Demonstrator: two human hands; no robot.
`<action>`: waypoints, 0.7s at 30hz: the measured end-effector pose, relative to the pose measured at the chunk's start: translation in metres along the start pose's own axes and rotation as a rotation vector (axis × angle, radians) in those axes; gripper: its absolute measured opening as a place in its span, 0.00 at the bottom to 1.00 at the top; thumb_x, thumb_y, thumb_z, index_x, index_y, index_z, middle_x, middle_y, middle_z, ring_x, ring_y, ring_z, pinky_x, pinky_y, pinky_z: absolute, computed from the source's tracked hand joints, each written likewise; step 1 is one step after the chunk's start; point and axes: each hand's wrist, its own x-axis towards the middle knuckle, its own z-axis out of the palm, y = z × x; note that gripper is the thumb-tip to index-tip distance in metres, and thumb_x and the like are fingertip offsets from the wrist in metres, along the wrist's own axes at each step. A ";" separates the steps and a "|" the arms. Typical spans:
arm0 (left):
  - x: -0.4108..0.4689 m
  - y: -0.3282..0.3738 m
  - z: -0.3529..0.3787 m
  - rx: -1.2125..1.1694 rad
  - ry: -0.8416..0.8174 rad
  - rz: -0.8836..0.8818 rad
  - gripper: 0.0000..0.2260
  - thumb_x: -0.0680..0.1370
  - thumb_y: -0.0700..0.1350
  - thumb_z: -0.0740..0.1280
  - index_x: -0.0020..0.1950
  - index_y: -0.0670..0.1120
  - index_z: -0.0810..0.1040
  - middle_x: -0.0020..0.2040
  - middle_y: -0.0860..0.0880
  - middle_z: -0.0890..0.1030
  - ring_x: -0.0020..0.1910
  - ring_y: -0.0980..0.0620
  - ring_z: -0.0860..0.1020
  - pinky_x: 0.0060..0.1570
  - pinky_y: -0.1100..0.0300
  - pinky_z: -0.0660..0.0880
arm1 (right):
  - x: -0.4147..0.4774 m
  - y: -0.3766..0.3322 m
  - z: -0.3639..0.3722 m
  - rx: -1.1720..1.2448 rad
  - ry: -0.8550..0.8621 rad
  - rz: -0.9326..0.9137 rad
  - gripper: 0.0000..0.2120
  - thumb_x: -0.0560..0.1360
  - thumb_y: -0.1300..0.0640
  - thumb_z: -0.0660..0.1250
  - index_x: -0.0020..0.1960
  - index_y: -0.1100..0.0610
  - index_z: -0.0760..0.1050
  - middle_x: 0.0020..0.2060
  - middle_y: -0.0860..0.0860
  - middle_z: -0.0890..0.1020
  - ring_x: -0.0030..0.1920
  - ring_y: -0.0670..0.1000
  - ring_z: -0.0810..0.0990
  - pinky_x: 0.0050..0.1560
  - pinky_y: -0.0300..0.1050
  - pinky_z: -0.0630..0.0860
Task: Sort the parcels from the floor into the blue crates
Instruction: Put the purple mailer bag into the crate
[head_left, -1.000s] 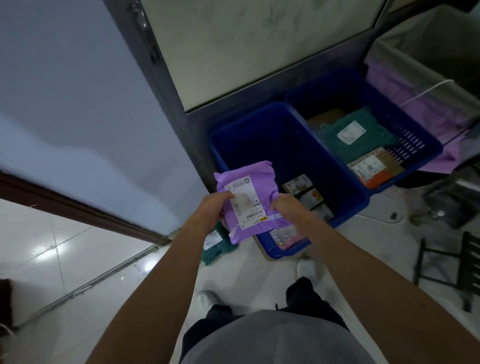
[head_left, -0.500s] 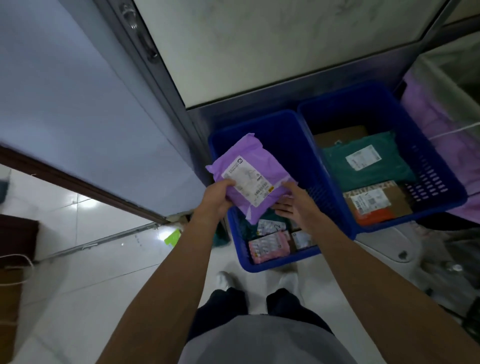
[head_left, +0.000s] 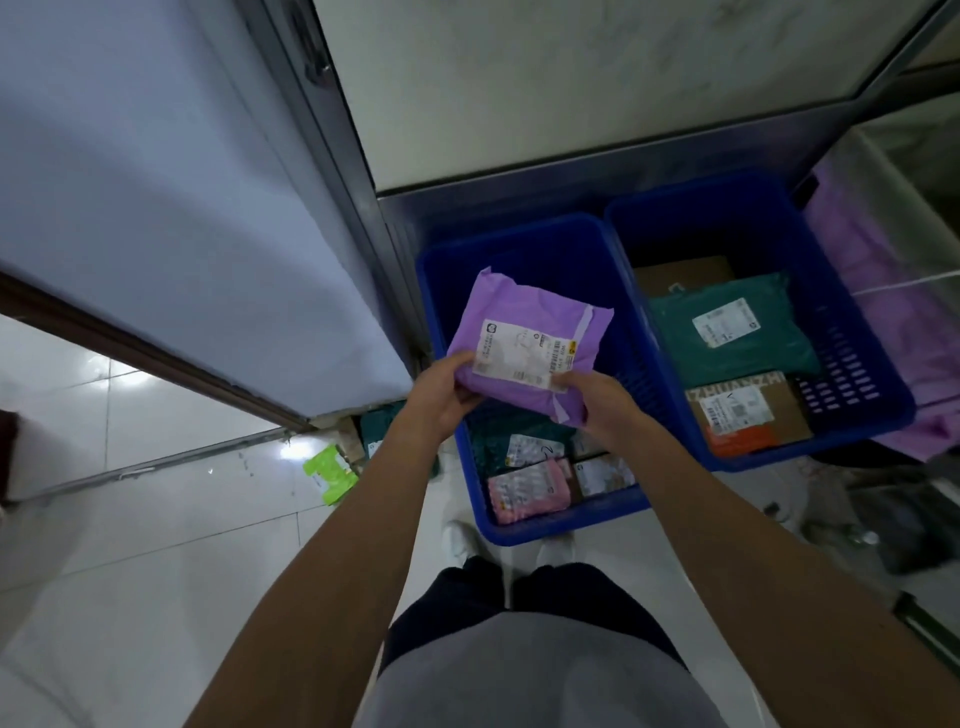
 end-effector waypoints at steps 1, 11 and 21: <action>0.002 0.000 -0.006 0.011 0.005 -0.002 0.10 0.78 0.39 0.68 0.60 0.41 0.77 0.58 0.39 0.83 0.56 0.41 0.81 0.58 0.46 0.79 | 0.001 0.002 -0.001 -0.020 0.011 -0.003 0.16 0.78 0.61 0.69 0.65 0.61 0.77 0.61 0.56 0.82 0.58 0.58 0.82 0.59 0.58 0.80; 0.011 -0.027 -0.032 0.527 0.147 0.058 0.06 0.77 0.34 0.65 0.43 0.42 0.77 0.41 0.42 0.78 0.39 0.48 0.77 0.42 0.55 0.79 | 0.010 0.012 -0.021 -0.293 0.038 0.022 0.08 0.79 0.66 0.65 0.58 0.60 0.75 0.54 0.55 0.80 0.42 0.48 0.78 0.34 0.38 0.76; 0.028 -0.115 -0.019 0.900 0.227 -0.006 0.05 0.76 0.36 0.62 0.40 0.40 0.74 0.37 0.44 0.76 0.37 0.45 0.75 0.37 0.56 0.71 | 0.062 0.051 -0.061 -0.680 -0.087 -0.018 0.13 0.79 0.66 0.64 0.63 0.61 0.76 0.55 0.55 0.80 0.54 0.55 0.78 0.56 0.49 0.77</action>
